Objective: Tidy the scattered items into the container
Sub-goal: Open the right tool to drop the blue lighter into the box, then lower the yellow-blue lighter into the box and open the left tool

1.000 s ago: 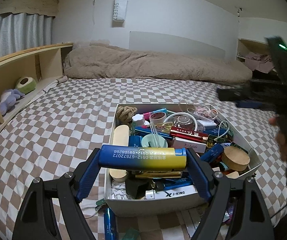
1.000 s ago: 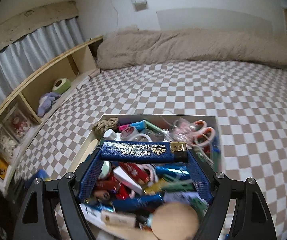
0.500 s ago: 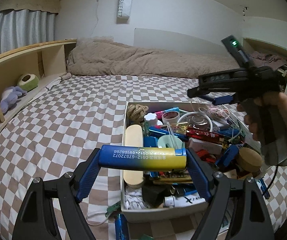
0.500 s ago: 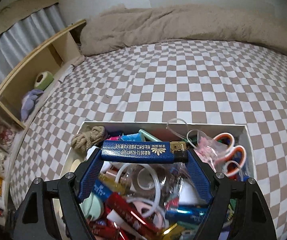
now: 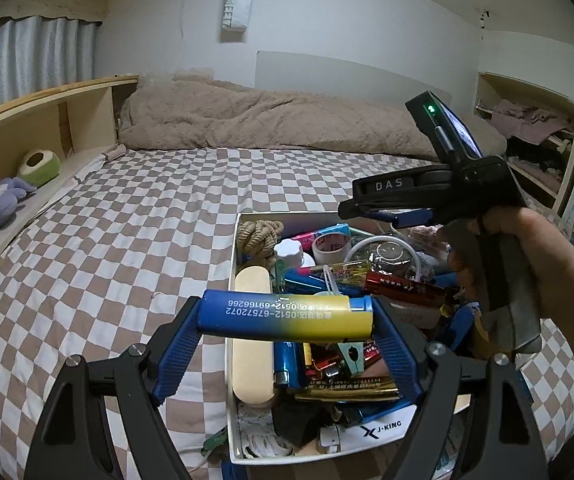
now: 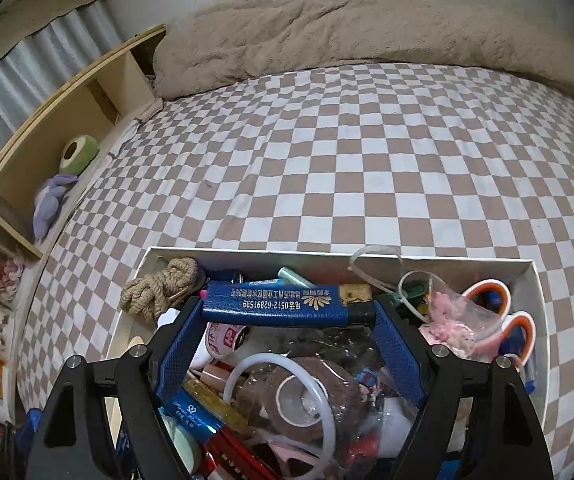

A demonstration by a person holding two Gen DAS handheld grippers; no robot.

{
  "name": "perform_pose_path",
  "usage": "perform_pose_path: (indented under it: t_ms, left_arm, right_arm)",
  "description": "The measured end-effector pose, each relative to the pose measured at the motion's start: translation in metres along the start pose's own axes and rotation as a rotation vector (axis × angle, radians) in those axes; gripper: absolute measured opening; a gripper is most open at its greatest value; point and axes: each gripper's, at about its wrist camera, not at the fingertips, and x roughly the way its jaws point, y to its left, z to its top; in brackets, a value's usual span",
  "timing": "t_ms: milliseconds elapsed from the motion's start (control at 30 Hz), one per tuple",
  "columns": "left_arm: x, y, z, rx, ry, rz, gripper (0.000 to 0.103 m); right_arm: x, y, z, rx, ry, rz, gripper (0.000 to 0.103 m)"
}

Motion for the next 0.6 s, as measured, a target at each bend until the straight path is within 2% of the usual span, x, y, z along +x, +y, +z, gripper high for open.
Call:
perform_pose_path:
  t_ms: [67,100,267,600]
  left_arm:
    - [0.003,0.002,0.001,-0.014,0.009,-0.01,0.083]
    - [0.004,0.002,0.001,-0.02,0.014,-0.013,0.083]
    - [0.008,0.005,0.004,-0.034,0.034,-0.018,0.083]
    - [0.024,0.005,0.026,-0.048,0.055,-0.032,0.083]
  right_arm:
    - [-0.002,0.004,-0.001,-0.023,-0.025,-0.01,0.099]
    - [-0.004,0.006,-0.001,-0.031,-0.032,-0.01,0.101]
    - [-0.018,0.009,-0.004,-0.051,-0.056,0.026,0.102]
    - [-0.074,-0.007,-0.023,-0.047,-0.121,0.11,0.102]
